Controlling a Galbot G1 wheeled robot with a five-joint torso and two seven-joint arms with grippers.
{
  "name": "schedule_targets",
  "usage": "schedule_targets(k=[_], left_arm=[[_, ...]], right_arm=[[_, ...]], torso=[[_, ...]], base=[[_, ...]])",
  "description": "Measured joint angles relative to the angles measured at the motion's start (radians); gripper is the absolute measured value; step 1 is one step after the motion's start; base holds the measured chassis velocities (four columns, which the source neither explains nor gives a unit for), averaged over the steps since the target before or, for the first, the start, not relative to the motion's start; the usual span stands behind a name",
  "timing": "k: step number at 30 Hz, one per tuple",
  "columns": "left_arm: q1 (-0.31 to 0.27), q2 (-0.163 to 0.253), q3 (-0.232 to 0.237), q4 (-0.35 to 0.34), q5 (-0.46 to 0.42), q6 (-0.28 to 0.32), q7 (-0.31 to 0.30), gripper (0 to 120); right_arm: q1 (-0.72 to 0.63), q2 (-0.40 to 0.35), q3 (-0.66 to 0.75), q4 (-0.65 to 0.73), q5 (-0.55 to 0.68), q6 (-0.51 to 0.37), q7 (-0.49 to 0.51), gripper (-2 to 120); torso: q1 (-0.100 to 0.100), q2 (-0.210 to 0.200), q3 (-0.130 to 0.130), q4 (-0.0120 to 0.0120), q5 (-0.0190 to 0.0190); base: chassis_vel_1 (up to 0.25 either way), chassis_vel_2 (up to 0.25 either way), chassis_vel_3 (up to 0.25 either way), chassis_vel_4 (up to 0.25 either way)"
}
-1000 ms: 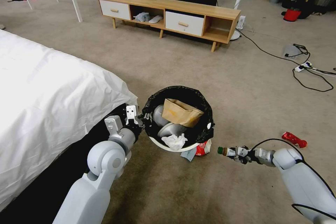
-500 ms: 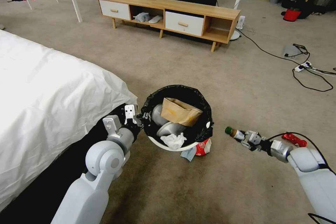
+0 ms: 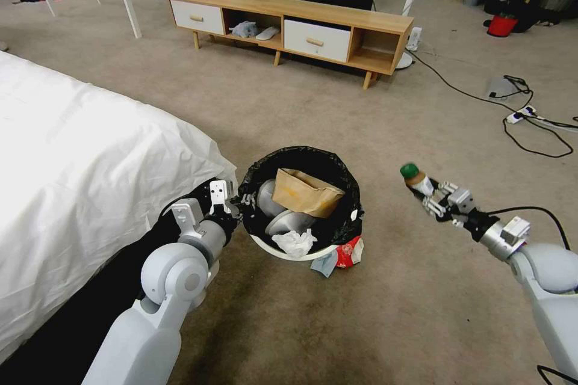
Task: Pick up the trash bin and place the garbage on the floor into it.
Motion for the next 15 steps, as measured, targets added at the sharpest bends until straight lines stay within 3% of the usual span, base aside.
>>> schedule_targets(k=[15], left_arm=[[-0.001, 0.003, 0.008, 0.01, 0.0, 0.001, -0.002, 2]], right_arm=[[0.011, -0.012, -0.038, 0.162, 0.134, 0.02, -0.059, 30]], torso=[[0.0, 0.0, 0.0, 0.0, 0.0001]], base=[[0.0, 0.0, 0.0, 0.0]])
